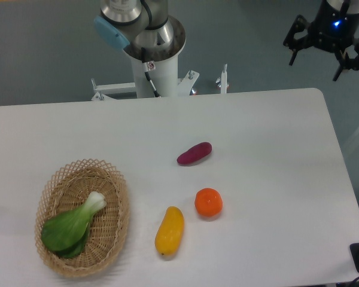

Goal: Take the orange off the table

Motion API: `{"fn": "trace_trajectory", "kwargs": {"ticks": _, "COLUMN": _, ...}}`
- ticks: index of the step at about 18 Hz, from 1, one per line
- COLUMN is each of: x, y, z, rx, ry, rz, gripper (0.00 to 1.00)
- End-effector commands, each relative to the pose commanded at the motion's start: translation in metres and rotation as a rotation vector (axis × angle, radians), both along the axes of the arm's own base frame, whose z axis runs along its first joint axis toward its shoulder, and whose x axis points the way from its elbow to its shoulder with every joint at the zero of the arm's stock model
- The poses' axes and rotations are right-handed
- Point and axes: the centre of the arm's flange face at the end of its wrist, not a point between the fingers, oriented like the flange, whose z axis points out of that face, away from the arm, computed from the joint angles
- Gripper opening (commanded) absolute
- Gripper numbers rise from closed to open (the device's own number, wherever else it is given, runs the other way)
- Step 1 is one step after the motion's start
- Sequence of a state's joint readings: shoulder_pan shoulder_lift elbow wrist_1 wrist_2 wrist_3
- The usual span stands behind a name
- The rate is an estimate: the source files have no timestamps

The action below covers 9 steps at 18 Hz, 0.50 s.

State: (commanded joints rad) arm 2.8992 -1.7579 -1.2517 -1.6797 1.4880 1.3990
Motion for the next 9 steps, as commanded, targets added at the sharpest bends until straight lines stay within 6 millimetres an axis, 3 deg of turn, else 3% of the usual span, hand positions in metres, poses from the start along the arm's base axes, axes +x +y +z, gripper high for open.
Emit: {"fn": "trace_trajectory", "kwargs": {"ticks": 9, "x": 0.0021, "y": 0.0030, "z": -0.0080, "rx": 0.004, "ry": -0.017, "rz": 0.000, "gripper": 1.00}}
